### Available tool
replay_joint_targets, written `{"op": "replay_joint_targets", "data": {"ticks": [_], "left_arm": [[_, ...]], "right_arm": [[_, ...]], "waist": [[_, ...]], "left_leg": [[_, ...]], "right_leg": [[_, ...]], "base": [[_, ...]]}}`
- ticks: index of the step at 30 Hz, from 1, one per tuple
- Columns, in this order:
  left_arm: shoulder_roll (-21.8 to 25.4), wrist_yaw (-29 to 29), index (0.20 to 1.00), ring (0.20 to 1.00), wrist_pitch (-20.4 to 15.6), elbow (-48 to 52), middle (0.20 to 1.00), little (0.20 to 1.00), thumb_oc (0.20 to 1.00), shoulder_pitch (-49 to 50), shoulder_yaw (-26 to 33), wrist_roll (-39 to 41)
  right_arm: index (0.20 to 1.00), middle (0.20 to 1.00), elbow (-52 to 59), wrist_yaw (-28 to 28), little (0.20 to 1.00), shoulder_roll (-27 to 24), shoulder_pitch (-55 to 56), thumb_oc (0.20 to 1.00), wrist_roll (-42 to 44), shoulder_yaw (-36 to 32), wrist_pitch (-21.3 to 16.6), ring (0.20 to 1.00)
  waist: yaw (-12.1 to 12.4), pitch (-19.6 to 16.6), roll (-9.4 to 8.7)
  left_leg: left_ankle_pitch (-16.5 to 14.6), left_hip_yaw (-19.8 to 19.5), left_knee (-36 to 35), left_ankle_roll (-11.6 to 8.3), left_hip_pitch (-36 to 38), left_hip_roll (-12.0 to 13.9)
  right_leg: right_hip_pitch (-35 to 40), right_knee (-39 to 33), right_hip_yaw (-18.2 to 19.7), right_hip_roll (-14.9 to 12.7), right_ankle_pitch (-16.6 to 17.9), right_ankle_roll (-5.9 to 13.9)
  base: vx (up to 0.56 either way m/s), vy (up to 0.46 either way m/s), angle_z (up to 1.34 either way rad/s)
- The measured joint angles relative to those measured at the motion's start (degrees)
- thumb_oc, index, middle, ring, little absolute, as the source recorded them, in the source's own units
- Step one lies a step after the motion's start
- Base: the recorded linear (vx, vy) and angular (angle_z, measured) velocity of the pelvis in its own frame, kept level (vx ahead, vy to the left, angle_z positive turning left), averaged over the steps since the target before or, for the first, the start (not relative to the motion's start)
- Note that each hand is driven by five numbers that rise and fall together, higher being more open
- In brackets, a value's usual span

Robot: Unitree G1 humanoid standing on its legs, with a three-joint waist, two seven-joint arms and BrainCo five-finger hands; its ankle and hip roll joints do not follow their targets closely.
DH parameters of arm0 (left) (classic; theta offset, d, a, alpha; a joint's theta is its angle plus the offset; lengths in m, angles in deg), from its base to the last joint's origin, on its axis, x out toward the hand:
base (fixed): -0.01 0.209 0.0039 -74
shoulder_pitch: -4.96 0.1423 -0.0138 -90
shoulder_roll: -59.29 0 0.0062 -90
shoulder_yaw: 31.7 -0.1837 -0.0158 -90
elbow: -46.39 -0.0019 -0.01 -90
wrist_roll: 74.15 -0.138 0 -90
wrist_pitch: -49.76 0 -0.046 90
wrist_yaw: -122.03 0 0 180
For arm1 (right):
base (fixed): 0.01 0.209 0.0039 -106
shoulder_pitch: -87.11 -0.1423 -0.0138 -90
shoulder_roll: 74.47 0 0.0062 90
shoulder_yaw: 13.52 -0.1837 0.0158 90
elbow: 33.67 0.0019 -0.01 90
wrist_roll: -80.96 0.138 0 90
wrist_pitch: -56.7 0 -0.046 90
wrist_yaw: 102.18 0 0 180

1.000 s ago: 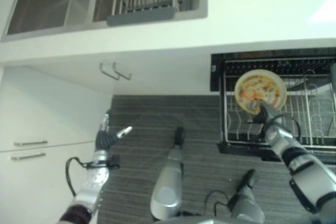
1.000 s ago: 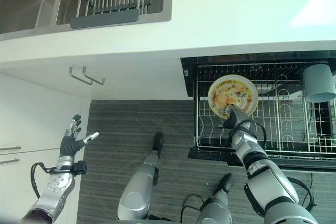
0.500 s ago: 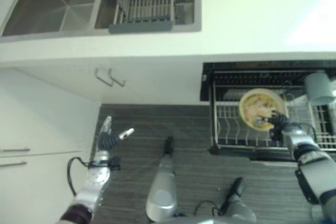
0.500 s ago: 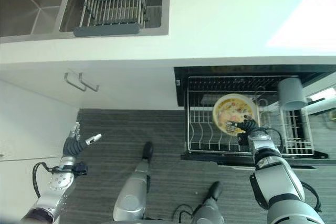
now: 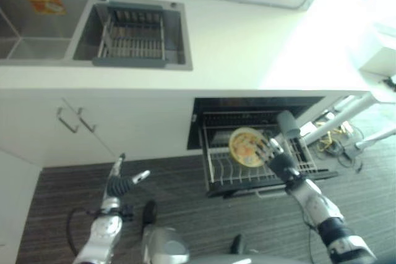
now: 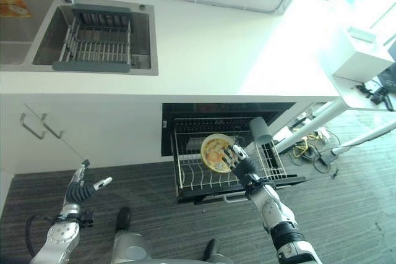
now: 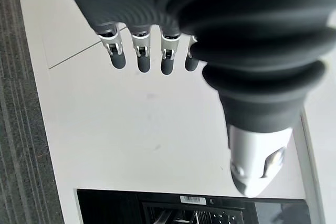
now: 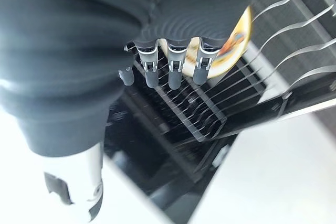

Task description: Place the dishes in the dishwasher.

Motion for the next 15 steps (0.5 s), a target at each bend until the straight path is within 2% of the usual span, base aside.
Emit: {"op": "replay_joint_targets", "data": {"ticks": [1,2,3,4,5,9,11,15], "left_arm": [[-0.15,0.01,1.0,1.0,0.04,-0.08,1.0,1.0,1.0,0.1,-0.04,-0.51],[-1.71,-0.19,1.0,1.0,0.03,-0.61,1.0,1.0,1.0,0.36,1.17,-1.11],[-3.72,-0.89,1.0,1.0,0.04,-1.56,1.0,1.0,1.0,1.46,2.58,-1.14],[-4.72,-1.14,1.0,1.0,0.13,-2.25,1.0,1.0,1.0,2.57,3.38,-1.16],[-5.75,-1.14,1.0,1.0,0.05,-3.16,1.0,1.0,1.0,2.31,3.37,-1.2],[-7.55,-1.13,1.0,1.0,-0.07,-4.5,1.0,1.0,1.0,4.18,3.53,-1.31],[-7.56,-1.06,1.0,1.0,-0.13,-4.55,1.0,1.0,1.0,5.18,3.52,-1.32],[-7.72,-0.81,1.0,1.0,-0.16,-4.7,1.0,1.0,1.0,4.53,3.19,-1.6]], "right_arm": [[1.0,1.0,0.61,0.26,1.0,0.07,0.35,1.0,0.62,-0.15,0.12,1.0],[1.0,1.0,4.59,1.24,1.0,0.85,2.78,1.0,0.58,-1.21,0.12,1.0],[1.0,1.0,14.87,3.41,1.0,2.82,8.45,1.0,-1.64,-3.76,0.25,1.0],[1.0,1.0,18.21,3.88,1.0,2.16,10.86,1.0,-3.42,-4.42,0.1,1.0],[1.0,1.0,19.03,5.74,1.0,0.78,13.01,1.0,-7.2,-7.34,-0.48,1.0],[1.0,1.0,18.76,12.56,1.0,-3.99,20.23,1.0,-21.53,-13.59,-3.16,1.0],[1.0,1.0,15.29,16.59,1.0,-4.0,22.22,1.0,-26.88,-14.33,-4.73,1.0],[1.0,1.0,3.69,29.67,1.0,-2.93,22.66,1.0,-36.23,-12.88,-5.97,1.0]], "waist": [[-0.83,-0.86,-0.45],[-1.59,-1.64,0.17],[-2.82,-2.1,1.01],[-5.11,-2.63,1.68],[-6.36,-3.35,2.48],[-8.6,-4.66,4.37],[-9.51,-4.76,4.67],[-9.58,-4.89,6.36]], "left_leg": [[-0.04,0.2,0.01,-0.02,0.17,0.12],[0.03,0.47,0.01,0.08,0.34,0.19],[-0.23,1.94,-0.04,0.21,1.38,0.17],[-0.44,2.72,-0.11,0.25,2.07,0.27],[-0.44,3.42,-0.36,0.26,2.14,0.34],[-0.55,5.14,-0.38,0.39,1.94,0.23],[-0.57,5.13,-0.38,0.4,2.04,0.21],[-0.88,5.15,-0.39,0.21,2.17,-0.46]], "right_leg": [[-0.03,0.01,0.09,0.06,0.01,0.0],[-0.01,0.01,0.18,0.09,-0.02,0.01],[-0.02,0.01,1.41,-0.09,0.01,-0.02],[0.1,0.01,2.1,-0.11,0.12,0.05],[-0.27,0.02,2.81,-0.1,0.28,0.05],[-1.94,0.02,4.41,-0.37,-0.06,0.11],[-2.06,-0.01,4.4,-0.37,0.0,0.29],[-2.01,-0.3,4.4,-1.08,-0.08,0.14]], "base": [[0.02,0.068,-0.17],[0.03,0.094,-0.25],[0.03,0.136,-0.37],[0.01,0.122,-0.46],[-0.01,0.094,-0.27],[-0.03,0.067,-0.19],[0.01,0.04,-0.08],[0.04,0.039,0.01]]}}
